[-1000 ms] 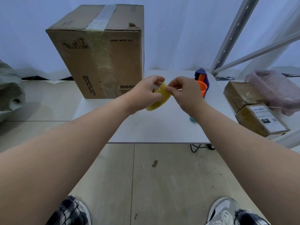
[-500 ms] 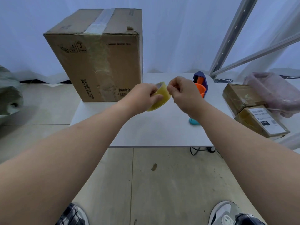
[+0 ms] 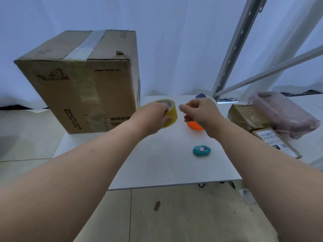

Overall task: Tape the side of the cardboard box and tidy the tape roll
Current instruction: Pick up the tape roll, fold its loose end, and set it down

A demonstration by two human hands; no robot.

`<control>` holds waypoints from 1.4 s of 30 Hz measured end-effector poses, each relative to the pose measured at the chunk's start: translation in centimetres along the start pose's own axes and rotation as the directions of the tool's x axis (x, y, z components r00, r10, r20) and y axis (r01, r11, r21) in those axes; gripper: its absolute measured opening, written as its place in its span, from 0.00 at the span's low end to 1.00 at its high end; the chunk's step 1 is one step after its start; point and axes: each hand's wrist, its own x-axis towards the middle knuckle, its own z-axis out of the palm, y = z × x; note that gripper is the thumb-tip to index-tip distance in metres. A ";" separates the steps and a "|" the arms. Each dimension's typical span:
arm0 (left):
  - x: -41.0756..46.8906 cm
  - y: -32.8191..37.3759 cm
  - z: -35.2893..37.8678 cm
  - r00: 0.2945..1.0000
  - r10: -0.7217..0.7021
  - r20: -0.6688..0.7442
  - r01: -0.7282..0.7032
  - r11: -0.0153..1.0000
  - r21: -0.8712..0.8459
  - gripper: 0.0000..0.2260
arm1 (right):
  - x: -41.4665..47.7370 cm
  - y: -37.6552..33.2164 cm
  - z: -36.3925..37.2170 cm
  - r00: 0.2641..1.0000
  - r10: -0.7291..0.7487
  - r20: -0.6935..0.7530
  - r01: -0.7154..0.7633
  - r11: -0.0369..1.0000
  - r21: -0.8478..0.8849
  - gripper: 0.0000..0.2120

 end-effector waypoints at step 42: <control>3.5 1.2 6.2 0.998 -0.057 -0.026 0.057 0.998 -0.001 0.20 | 3.1 8.1 -2.2 0.990 -0.140 0.030 0.106 0.576 -0.811 0.15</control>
